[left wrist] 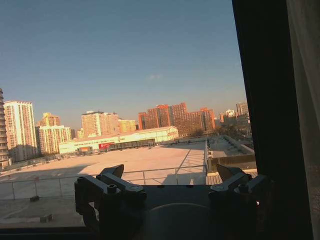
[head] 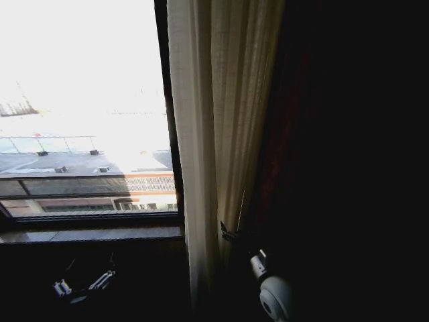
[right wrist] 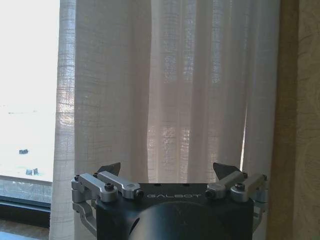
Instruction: Open the curtains by pulling them apart, changing their state from closed to fully open.
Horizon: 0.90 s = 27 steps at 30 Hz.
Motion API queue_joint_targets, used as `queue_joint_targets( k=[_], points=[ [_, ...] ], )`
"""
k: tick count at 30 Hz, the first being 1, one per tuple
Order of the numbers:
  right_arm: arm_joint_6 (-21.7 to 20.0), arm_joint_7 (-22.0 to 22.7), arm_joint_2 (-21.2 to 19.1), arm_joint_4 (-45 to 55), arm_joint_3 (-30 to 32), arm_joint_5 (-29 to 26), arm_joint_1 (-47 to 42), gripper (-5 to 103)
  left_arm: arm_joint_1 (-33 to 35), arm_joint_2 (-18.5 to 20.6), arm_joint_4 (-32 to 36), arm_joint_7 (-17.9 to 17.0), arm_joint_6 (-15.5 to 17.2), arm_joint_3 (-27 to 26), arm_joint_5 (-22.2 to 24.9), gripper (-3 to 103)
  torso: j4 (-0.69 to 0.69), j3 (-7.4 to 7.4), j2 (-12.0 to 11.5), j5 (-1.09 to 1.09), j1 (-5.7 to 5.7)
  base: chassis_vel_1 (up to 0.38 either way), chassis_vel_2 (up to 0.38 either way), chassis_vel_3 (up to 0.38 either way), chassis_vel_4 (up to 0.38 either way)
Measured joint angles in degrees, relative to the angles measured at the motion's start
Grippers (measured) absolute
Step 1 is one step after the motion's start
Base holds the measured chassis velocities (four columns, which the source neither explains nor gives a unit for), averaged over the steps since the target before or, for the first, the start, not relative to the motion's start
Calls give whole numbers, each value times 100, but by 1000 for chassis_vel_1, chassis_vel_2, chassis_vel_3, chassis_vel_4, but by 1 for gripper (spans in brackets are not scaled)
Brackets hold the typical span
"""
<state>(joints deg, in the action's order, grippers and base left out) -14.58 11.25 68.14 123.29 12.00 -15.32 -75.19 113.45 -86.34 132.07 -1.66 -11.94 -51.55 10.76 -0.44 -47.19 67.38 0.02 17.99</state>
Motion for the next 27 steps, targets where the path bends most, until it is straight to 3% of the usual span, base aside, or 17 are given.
queue_joint_targets(
  k=[17, 27],
  points=[
    [46, -86, -32, -145, -85, -13, 71, 100, 43, -65, -30, -2, -50, 4, -16, 100, 1, 0, 0, -2, 1, 239, 246, -261, -253],
    [238, -196, 20, -404, -129, -5, 170, 100, 94, -145, -48, 10, -125, 16, -52, 100, 0, 0, 0, 5, -1, 26, 25, -31, -30]
  ],
)
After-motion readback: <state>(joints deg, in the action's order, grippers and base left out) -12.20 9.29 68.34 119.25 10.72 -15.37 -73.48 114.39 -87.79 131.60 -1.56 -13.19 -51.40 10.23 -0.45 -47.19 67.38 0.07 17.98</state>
